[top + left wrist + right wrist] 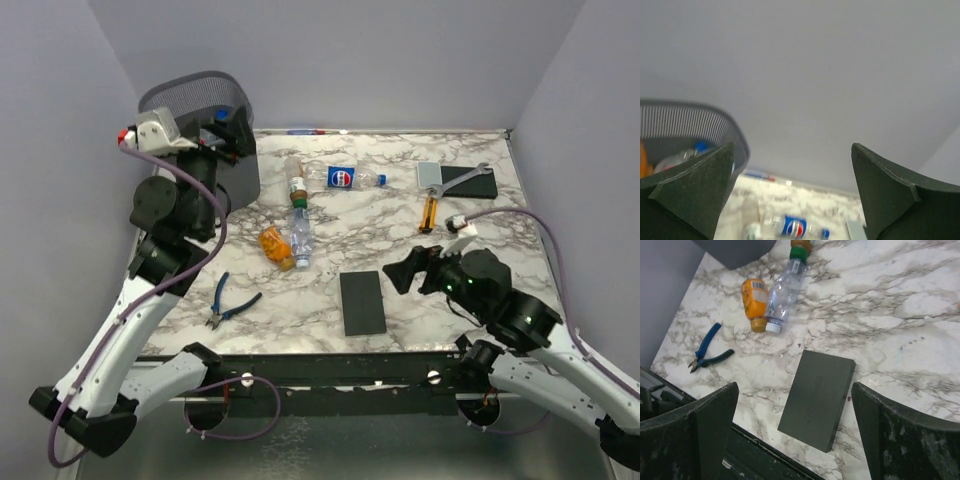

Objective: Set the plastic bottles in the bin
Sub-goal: Place the plastic bottle in the trash bin, then pick up the plastic bottle at the center of the board.

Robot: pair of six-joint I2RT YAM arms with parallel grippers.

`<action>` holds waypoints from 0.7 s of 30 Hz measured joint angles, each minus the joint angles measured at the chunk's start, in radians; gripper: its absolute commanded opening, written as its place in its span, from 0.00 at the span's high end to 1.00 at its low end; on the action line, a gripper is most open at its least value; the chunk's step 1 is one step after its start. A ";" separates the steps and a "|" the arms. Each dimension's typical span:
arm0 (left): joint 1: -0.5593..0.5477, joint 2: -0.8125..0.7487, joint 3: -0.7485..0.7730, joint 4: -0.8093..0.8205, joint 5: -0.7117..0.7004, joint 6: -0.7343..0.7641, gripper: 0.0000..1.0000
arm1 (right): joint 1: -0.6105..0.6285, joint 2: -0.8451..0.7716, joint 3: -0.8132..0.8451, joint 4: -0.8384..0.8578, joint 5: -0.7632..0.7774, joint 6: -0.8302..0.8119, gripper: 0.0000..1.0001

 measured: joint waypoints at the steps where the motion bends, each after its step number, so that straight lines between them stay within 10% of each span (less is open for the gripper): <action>1: -0.004 -0.043 -0.049 -0.045 0.000 -0.026 0.01 | 0.000 0.047 0.000 0.024 -0.029 -0.006 0.04; 21: -0.005 -0.484 -0.814 -0.458 0.150 -0.526 0.01 | 0.000 1.147 0.257 0.533 -0.239 0.132 0.07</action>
